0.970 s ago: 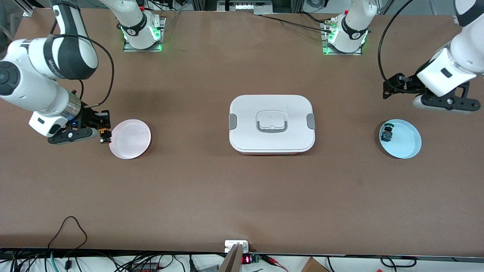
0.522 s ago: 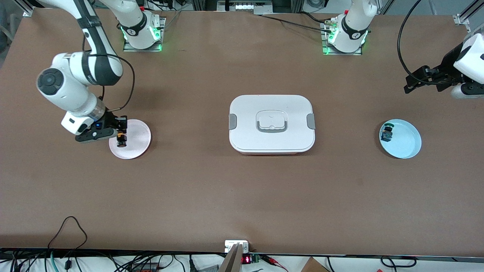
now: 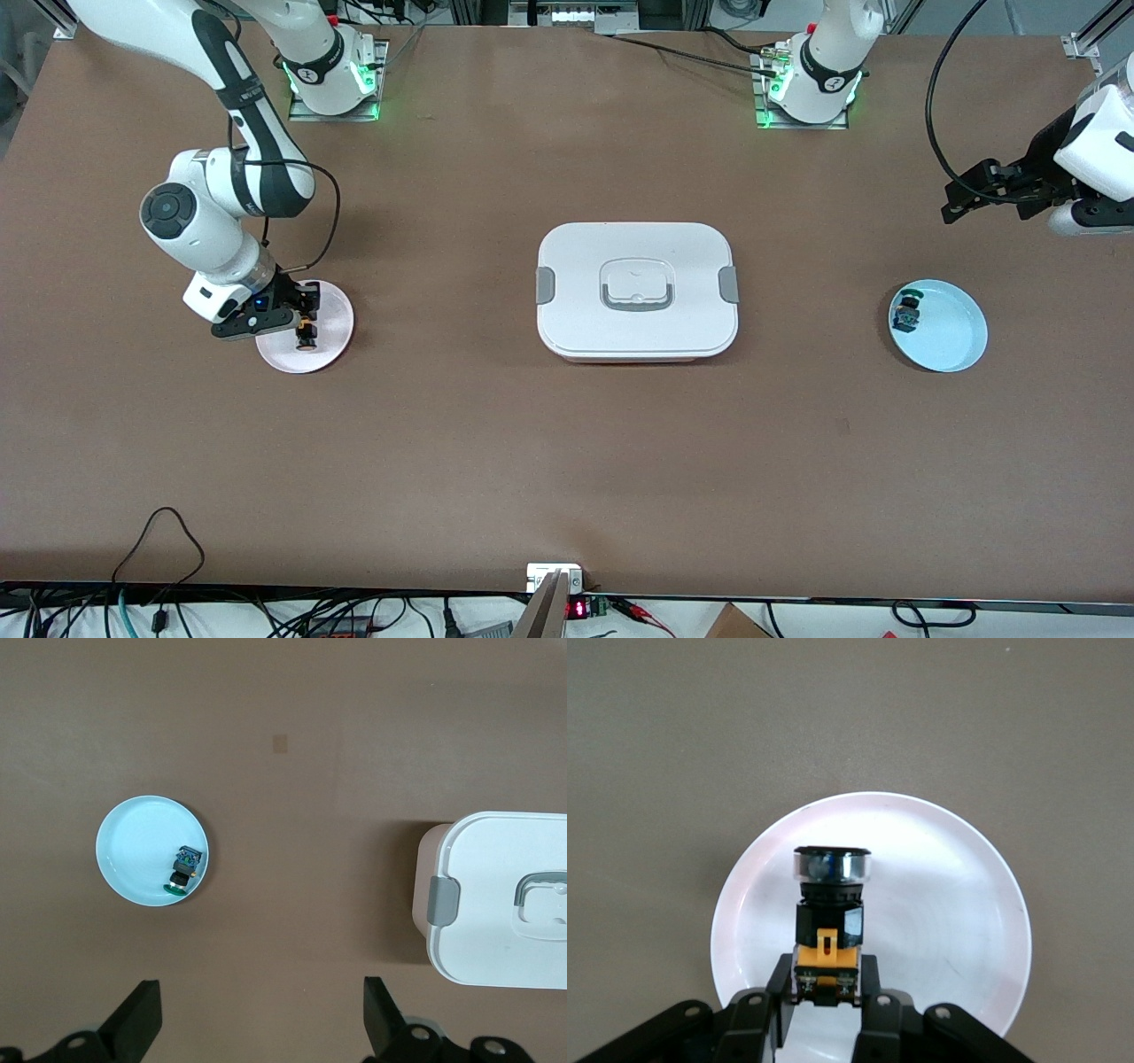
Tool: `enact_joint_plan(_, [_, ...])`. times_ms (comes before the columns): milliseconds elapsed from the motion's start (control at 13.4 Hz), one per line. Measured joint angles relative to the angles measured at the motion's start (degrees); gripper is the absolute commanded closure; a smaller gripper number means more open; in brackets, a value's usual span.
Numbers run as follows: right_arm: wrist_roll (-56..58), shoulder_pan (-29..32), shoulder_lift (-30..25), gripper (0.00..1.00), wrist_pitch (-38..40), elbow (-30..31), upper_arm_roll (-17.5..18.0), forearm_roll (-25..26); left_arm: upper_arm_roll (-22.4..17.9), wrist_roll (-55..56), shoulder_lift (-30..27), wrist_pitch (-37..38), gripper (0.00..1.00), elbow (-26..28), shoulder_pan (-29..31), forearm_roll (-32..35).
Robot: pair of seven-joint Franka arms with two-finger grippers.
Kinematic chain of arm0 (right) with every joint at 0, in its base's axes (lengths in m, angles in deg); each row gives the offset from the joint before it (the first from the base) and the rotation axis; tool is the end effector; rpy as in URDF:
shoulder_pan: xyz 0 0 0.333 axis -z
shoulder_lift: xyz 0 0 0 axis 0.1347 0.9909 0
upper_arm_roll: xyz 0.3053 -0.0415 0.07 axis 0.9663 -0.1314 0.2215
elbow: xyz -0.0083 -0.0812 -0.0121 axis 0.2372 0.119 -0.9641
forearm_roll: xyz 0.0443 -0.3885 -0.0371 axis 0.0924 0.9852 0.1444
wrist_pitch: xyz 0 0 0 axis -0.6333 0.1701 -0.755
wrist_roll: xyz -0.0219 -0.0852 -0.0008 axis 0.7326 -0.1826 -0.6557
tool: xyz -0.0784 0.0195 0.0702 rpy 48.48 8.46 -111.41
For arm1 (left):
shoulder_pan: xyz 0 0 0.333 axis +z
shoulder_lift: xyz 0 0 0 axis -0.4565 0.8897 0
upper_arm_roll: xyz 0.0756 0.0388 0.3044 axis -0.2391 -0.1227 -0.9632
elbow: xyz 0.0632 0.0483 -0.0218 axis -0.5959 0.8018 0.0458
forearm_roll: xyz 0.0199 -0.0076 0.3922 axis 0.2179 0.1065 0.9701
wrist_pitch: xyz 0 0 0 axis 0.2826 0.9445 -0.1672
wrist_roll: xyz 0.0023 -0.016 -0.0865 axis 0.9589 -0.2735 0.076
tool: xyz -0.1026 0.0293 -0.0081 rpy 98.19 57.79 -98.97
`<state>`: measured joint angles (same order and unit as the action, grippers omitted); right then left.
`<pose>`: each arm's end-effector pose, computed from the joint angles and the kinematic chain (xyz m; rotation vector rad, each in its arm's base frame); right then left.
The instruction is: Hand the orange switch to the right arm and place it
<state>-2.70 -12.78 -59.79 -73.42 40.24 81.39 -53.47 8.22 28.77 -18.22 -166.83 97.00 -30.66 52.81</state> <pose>0.5444 0.0481 0.2316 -3.1199 -0.3481 -0.1179 0.5407 -0.0206 0.6073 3.1104 0.1258 -0.0379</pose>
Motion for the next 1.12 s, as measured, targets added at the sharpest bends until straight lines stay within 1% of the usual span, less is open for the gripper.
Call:
enact_joint_plan(299, [-0.31,-0.06,2.2,1.0,-3.59,1.0,0.0,0.0,0.13,0.0,0.21,0.0,0.0,-0.13,-0.32,0.0])
enact_joint_plan(373, [-0.38,-0.06,2.64,0.98,-4.79,1.47,0.0,0.0,0.13,0.01,0.23,0.0,0.0,-0.13,-0.32,0.0])
enact_joint_plan(597, [-0.49,-0.06,3.02,0.88,-6.43,2.2,0.0,0.0,0.13,0.01,0.23,0.0,0.0,-0.13,-0.32,0.0])
enact_joint_plan(672, [-0.49,-0.07,2.9,0.73,-6.43,2.19,0.0,0.0,0.13,0.03,0.24,0.0,0.0,-0.13,-0.32,0.0])
enact_joint_plan(746, [-0.49,-0.1,2.52,0.44,-6.09,2.12,0.0,0.0,0.13,0.03,0.29,0.0,0.0,-0.13,-0.32,0.0])
enact_joint_plan(821, [-0.49,-0.15,1.84,0.11,-4.79,1.86,0.02,0.0,0.13,0.03,0.35,0.0,0.0,-0.14,-0.32,0.0])
enact_joint_plan(896, [-0.49,-0.24,0.68,0.0,-2.49,1.27,0.07,0.0,0.13,0.04,0.42,0.0,0.0,-0.15,-0.32,0.0])
enact_joint_plan(1119, [-0.5,-0.46,-4.58,0.0,6.89,-1.83,0.26,0.0,0.13,0.06,0.63,0.0,0.0,-0.25,-0.32,0.0])
